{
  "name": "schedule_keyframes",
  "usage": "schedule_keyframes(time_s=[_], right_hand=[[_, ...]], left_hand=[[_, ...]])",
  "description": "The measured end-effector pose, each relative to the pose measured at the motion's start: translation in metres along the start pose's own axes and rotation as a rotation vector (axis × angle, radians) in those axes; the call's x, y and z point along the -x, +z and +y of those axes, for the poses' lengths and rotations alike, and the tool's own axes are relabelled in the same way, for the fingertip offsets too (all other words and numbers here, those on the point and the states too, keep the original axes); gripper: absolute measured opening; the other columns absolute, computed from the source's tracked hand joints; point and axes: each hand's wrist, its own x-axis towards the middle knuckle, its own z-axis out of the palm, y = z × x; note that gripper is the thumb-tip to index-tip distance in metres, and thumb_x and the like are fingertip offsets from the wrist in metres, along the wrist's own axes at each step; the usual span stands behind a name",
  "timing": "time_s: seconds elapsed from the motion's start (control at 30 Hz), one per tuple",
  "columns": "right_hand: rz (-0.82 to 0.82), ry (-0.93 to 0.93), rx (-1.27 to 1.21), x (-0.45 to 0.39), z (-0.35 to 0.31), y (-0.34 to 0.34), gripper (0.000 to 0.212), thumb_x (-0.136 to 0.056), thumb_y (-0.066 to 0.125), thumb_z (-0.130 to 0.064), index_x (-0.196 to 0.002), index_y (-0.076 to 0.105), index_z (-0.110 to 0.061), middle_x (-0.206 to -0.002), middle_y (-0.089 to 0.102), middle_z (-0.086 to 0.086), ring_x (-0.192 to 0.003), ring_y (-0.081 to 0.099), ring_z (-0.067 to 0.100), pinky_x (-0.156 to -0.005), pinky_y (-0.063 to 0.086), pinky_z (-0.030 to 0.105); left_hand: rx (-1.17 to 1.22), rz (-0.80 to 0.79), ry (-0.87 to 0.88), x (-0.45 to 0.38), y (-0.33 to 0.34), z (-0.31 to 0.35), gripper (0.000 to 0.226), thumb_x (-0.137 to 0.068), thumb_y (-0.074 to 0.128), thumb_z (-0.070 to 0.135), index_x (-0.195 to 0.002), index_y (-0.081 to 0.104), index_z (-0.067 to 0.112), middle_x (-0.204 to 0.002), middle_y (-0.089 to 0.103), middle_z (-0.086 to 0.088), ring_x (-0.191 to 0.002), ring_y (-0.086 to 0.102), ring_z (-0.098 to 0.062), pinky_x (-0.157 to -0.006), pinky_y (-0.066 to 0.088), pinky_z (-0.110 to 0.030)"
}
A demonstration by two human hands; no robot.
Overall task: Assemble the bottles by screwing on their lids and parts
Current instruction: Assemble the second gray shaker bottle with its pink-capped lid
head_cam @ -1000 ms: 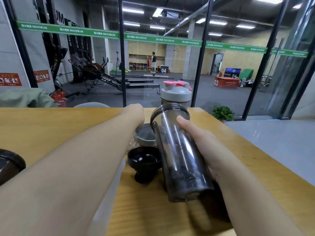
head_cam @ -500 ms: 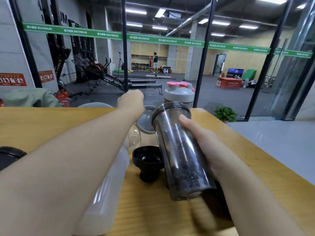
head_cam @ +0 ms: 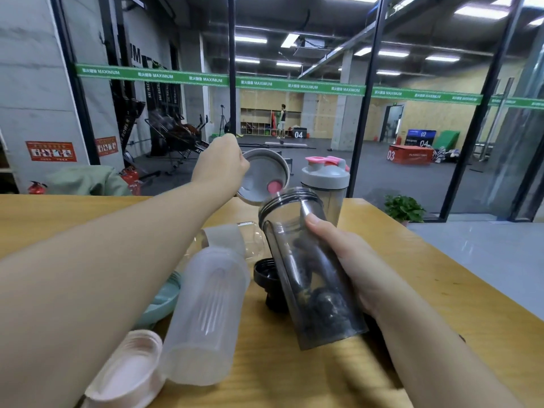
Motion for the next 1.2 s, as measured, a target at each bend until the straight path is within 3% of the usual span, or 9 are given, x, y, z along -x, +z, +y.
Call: schedule_keyframes(time_s=[0.2,0.3,0.37,0.5,0.6,0.73,0.87,1.0,1.2], right_hand=[[-0.064,-0.064,0.041,0.007,-0.006,0.016,0.07,-0.06,0.072,-0.062,-0.111,0.068,-0.014,-0.105,0.073,0.007,-0.097,0.069,0.026,-0.093,0.05,0.046],[-0.109,-0.1,0.066,0.012,-0.012,0.026,0.075,-0.061,0.071,-0.062,-0.117,0.064,-0.013,-0.109,0.071,0.009,-0.099,0.068,0.028,-0.09,0.051,0.045],[-0.119,-0.137,0.068,0.017,-0.017,0.032,0.069,-0.066,0.072,-0.058,-0.117,0.062,-0.012,-0.107,0.071,0.007,-0.095,0.069,0.026,-0.082,0.053,0.039],[-0.132,-0.215,0.18,0.026,-0.024,0.043,0.053,-0.069,0.068,-0.056,-0.106,0.065,-0.019,-0.094,0.073,0.005,-0.084,0.071,0.022,-0.073,0.052,0.035],[-0.128,-0.251,0.185,0.031,-0.029,0.049,0.043,-0.07,0.065,-0.051,-0.102,0.068,-0.023,-0.095,0.074,0.006,-0.084,0.072,0.023,-0.071,0.055,0.034],[-0.142,-0.289,0.204,0.034,-0.035,0.053,0.041,-0.07,0.07,-0.048,-0.104,0.066,-0.024,-0.092,0.074,0.004,-0.081,0.072,0.024,-0.068,0.055,0.034],[-0.123,-0.351,0.254,0.027,-0.05,0.06,0.042,-0.07,0.07,-0.047,-0.105,0.065,-0.026,-0.092,0.074,0.0,-0.08,0.072,0.019,-0.072,0.056,0.034],[-0.111,-0.418,0.358,0.016,-0.072,0.06,0.035,-0.075,0.069,-0.043,-0.107,0.063,-0.031,-0.092,0.074,-0.005,-0.076,0.072,0.012,-0.064,0.054,0.024],[-0.069,-0.496,0.476,-0.004,-0.08,0.054,0.029,-0.072,0.073,-0.043,-0.097,0.058,-0.044,-0.094,0.072,-0.014,-0.081,0.069,0.002,-0.073,0.055,0.026]], left_hand=[[0.073,0.146,0.009,0.035,-0.038,-0.01,0.019,-0.095,0.04,0.007,-0.11,0.045,-0.003,-0.113,0.047,-0.023,-0.087,0.05,-0.036,-0.067,0.031,-0.03],[0.213,0.266,0.005,0.055,-0.052,-0.023,0.004,-0.098,0.037,0.009,-0.098,0.038,0.006,-0.086,0.047,-0.014,-0.069,0.043,-0.028,-0.049,0.022,-0.028],[0.306,0.32,0.017,0.069,-0.058,-0.031,0.008,-0.099,0.037,0.014,-0.094,0.033,0.01,-0.072,0.045,-0.007,-0.06,0.043,-0.022,-0.046,0.028,-0.024],[0.483,0.431,0.002,0.098,-0.066,-0.042,0.01,-0.099,0.039,0.019,-0.094,0.035,0.011,-0.072,0.042,0.003,-0.065,0.044,-0.013,-0.055,0.032,-0.03],[0.632,0.535,-0.03,0.116,-0.069,-0.043,0.005,-0.099,0.04,0.012,-0.097,0.035,0.01,-0.079,0.041,0.01,-0.066,0.045,0.005,-0.058,0.036,-0.012],[0.742,0.598,-0.004,0.129,-0.066,-0.038,0.009,-0.098,0.042,0.004,-0.102,0.036,0.01,-0.088,0.042,0.012,-0.074,0.047,0.012,-0.069,0.038,-0.006],[0.759,0.56,0.127,0.121,-0.067,-0.034,0.016,-0.096,0.047,0.007,-0.107,0.04,0.016,-0.097,0.046,0.004,-0.084,0.05,-0.007,-0.075,0.043,-0.018],[0.777,0.531,0.272,0.108,-0.07,-0.031,0.028,-0.093,0.051,0.013,-0.104,0.042,0.037,-0.109,0.05,0.009,-0.1,0.052,-0.025,-0.081,0.051,-0.049],[0.87,0.414,0.375,0.092,-0.062,-0.033,0.029,-0.09,0.053,0.011,-0.104,0.046,0.036,-0.113,0.054,0.003,-0.109,0.053,-0.024,-0.089,0.049,-0.054]])
